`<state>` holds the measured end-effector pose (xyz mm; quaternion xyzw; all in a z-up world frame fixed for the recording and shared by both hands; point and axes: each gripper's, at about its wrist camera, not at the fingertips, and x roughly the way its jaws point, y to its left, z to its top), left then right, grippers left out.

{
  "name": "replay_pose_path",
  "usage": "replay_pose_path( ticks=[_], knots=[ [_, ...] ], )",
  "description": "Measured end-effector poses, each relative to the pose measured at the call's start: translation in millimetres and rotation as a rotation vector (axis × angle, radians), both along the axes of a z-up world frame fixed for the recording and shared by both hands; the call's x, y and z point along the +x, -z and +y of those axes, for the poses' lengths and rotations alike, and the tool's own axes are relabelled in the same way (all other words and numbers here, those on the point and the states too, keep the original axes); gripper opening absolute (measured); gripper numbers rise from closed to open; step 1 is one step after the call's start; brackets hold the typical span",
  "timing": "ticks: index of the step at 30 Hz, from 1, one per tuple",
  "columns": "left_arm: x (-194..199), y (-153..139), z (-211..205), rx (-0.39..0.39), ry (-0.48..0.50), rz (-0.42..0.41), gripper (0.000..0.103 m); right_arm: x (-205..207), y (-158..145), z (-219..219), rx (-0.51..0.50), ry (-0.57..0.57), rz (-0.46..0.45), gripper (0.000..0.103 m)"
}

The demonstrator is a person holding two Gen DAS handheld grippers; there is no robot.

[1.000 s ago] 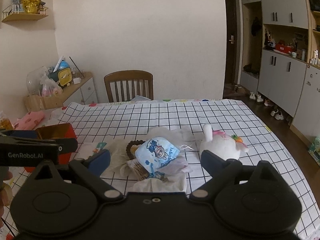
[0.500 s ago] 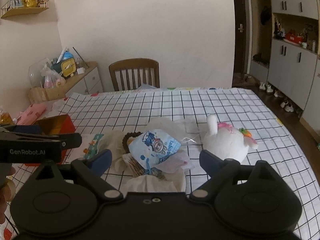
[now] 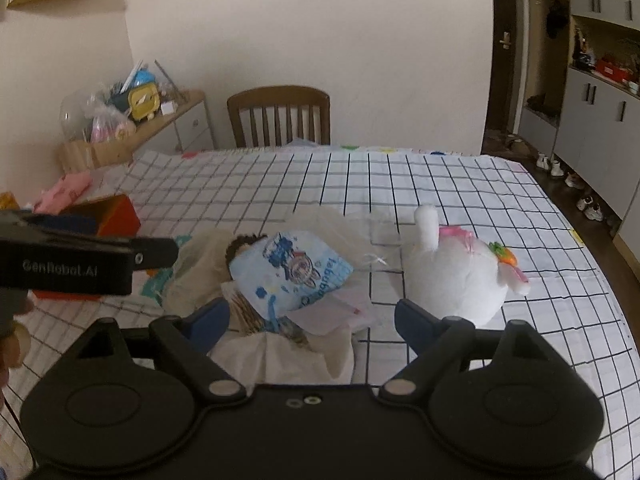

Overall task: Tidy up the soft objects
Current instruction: 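Close the left tool on the blue labubu packet while the right tool grips its white card tag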

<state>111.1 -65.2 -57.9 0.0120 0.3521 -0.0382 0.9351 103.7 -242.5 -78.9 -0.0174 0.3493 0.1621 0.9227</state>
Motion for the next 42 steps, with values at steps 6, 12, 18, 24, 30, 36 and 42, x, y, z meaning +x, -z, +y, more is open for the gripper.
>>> replay_pose_path(
  ticks=[6,12,18,24,30,36,42],
  knots=[
    [19.7,14.0,-16.8,0.016,0.053,0.017,0.103,12.3,19.2,-4.5,-0.034,-0.027,0.046,0.082],
    [44.0,29.5,-33.1,0.058,0.092,0.038,0.102,30.8,28.0,-7.8,-0.047,-0.054,0.060,0.078],
    [61.8,41.6,-40.9,0.067,0.110,0.062,0.101,51.1,36.2,-2.9,-0.055,-0.110,0.076,0.072],
    [75.1,52.6,-45.8,0.052,0.139,0.093,0.082,73.8,45.2,-3.2,-0.055,-0.121,0.112,0.066],
    [85.3,60.2,-47.2,0.020,0.160,0.132,0.061,86.2,52.9,-1.6,-0.031,-0.126,0.159,0.054],
    [89.3,63.9,-50.9,0.039,0.165,0.145,0.043,90.6,55.0,-1.2,-0.010,-0.140,0.180,0.039],
    [88.8,63.4,-49.3,0.038,0.160,0.141,0.030,90.3,51.3,-4.3,0.001,-0.136,0.163,0.023]
  ],
)
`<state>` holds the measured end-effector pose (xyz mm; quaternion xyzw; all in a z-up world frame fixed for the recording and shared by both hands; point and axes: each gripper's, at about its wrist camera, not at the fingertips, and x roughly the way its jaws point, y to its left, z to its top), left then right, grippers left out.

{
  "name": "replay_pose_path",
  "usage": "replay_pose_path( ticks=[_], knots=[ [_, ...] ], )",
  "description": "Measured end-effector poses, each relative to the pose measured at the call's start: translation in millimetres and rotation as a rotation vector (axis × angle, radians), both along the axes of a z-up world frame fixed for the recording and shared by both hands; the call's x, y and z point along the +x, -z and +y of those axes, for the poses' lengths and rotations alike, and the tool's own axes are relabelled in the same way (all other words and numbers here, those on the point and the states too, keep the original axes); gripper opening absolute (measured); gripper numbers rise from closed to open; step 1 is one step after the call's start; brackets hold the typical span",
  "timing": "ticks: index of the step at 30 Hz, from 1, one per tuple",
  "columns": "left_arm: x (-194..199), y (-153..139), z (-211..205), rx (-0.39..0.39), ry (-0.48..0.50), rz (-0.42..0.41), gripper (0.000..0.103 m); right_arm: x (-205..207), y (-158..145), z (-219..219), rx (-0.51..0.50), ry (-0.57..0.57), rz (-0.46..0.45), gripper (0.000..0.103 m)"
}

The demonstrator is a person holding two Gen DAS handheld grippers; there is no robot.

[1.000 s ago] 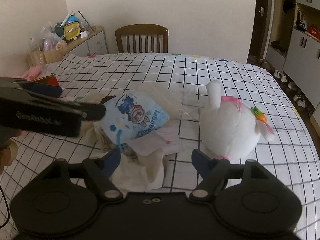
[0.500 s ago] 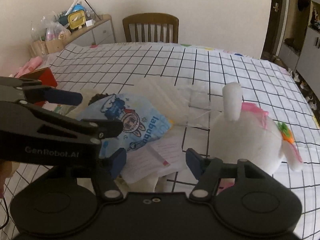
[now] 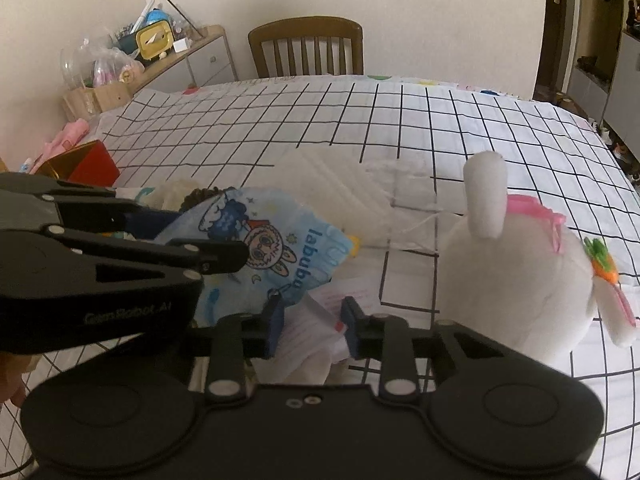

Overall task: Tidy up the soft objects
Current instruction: 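Close the left tool on the blue labubu packet while the right tool grips its white card tag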

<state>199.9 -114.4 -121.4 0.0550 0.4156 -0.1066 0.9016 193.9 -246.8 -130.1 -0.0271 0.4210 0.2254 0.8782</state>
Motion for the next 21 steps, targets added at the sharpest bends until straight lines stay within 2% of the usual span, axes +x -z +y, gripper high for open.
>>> replay_pose_path(
  ticks=[4,5,6,10,21],
  knots=[
    [-1.5,-0.5,-0.6,0.015,-0.006,-0.005,0.023,-1.8,-2.7,-4.2,0.013,0.013,-0.012,0.009],
    [-1.6,-0.3,-0.5,0.010,-0.004,-0.002,0.019,-1.9,-3.2,-5.0,0.015,0.020,-0.021,0.003],
    [-2.1,-0.4,0.0,0.007,-0.003,-0.001,0.015,-1.7,-3.9,-6.2,0.018,0.024,-0.023,0.001],
    [-5.7,-3.6,1.3,0.002,-0.002,-0.014,0.009,-5.1,-8.3,-9.2,0.022,0.028,-0.044,0.000],
    [-22.7,-29.0,9.5,-0.009,-0.029,-0.061,0.006,-25.8,-40.3,-28.9,0.078,0.022,-0.111,0.000]
  ],
)
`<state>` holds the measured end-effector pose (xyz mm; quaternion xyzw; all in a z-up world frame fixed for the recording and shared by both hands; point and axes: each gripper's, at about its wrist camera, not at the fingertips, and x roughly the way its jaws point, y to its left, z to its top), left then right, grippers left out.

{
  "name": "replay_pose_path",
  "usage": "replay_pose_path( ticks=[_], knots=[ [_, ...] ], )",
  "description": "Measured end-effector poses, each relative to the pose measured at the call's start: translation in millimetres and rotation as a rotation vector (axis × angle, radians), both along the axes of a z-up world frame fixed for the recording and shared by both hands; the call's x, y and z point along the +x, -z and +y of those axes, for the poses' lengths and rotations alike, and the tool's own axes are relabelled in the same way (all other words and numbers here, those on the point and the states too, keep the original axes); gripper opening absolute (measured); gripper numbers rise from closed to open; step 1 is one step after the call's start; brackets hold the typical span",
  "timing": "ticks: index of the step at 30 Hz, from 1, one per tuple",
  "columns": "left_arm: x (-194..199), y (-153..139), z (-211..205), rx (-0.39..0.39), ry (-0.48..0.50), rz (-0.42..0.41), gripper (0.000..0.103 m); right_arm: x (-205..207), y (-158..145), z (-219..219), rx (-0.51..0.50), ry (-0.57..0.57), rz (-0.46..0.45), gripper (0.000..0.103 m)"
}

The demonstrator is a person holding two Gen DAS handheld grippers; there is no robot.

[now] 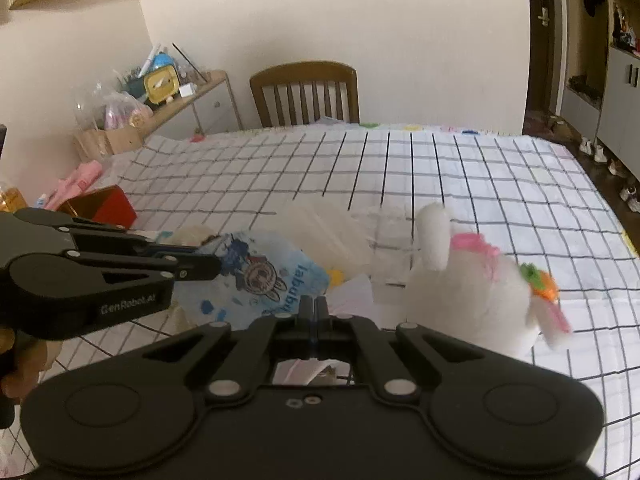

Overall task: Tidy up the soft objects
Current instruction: 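Close the left tool on the blue labubu packet while the right tool grips its white card tag, then lift the blue packet with the left tool while the right tool lifts the white card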

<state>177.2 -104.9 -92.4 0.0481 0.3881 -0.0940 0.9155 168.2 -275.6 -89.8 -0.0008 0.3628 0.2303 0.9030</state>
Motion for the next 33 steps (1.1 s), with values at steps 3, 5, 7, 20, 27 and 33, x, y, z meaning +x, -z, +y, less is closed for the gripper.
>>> replay_pose_path(
  ticks=[3,5,7,20,27,33],
  knots=[
    [-3.7,-7.1,6.8,-0.003,-0.015,-0.011,0.005,-3.6,-7.6,-1.2,0.008,-0.012,-0.016,0.000],
    [-5.3,-9.9,11.6,-0.011,-0.025,-0.011,0.005,-5.5,-11.4,-0.8,0.012,-0.022,-0.020,0.000],
    [-6.3,-11.0,14.3,-0.033,-0.017,0.003,0.005,-9.9,-13.1,0.1,0.005,-0.030,-0.028,0.000],
    [-0.3,-9.2,18.8,-0.083,-0.034,0.036,0.032,-16.8,-4.9,-11.0,0.014,-0.028,0.033,0.003],
    [1.4,-2.6,15.7,-0.091,-0.013,0.038,0.064,-15.2,-4.7,-20.7,0.032,-0.032,0.048,0.044],
    [11.3,8.8,10.1,-0.080,0.007,0.064,0.064,-5.9,10.1,-20.7,0.031,-0.044,0.107,0.058]
  ],
)
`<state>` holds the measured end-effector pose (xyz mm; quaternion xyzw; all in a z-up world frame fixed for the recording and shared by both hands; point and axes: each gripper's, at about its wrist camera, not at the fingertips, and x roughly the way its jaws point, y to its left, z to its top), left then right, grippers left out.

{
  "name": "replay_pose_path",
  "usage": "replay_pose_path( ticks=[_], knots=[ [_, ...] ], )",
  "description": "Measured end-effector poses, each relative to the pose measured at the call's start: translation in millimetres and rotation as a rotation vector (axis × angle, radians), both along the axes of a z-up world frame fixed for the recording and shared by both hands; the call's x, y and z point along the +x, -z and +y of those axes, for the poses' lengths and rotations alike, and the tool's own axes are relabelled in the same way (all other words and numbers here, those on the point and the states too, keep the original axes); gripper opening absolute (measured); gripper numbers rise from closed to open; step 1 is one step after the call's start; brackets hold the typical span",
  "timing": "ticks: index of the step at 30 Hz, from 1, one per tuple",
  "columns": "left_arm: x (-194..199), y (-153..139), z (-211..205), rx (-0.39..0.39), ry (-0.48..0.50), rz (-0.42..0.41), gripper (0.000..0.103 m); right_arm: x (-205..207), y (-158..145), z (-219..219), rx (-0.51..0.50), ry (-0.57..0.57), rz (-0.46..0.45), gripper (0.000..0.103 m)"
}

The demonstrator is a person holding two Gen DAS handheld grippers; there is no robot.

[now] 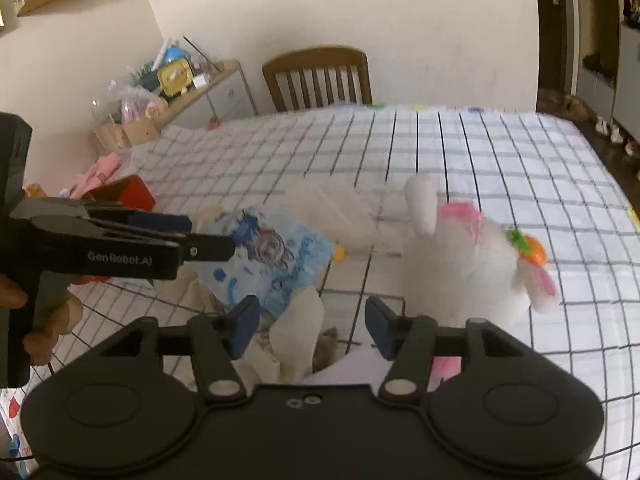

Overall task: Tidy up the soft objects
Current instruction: 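Lift the blue packet with the left tool while the right tool lifts the white card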

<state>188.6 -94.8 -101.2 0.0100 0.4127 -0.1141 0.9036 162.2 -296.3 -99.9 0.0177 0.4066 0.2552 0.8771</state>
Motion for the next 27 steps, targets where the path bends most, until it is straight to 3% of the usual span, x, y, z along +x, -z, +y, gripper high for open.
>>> replay_pose_path(
  ticks=[6,9,14,16,19,23,27],
  knots=[
    [6.2,8.3,-7.5,0.019,0.026,0.016,0.064,3.1,4.2,2.8,-0.027,-0.025,0.030,0.058],
    [8.0,12.5,-8.0,0.014,0.041,0.027,0.054,-0.2,9.0,-1.7,-0.060,-0.096,0.047,0.073],
    [10.5,16.1,-8.6,0.018,0.037,0.034,0.039,-6.6,29.4,3.6,-0.109,-0.179,0.095,0.072],
    [11.1,16.2,-8.4,0.021,0.035,0.032,0.033,-11.6,34.2,7.3,-0.137,-0.189,0.086,0.066],
    [11.2,16.4,-8.6,0.021,0.035,0.028,0.028,-15.3,36.8,7.9,-0.147,-0.201,0.085,0.047],
    [9.7,15.8,-9.8,0.025,0.039,0.023,0.016,-16.3,34.8,6.0,-0.150,-0.216,0.076,0.013],
    [5.7,12.3,-11.9,0.024,0.048,0.008,0.009,-16.7,31.7,5.6,-0.148,-0.221,0.052,0.003]
  ],
)
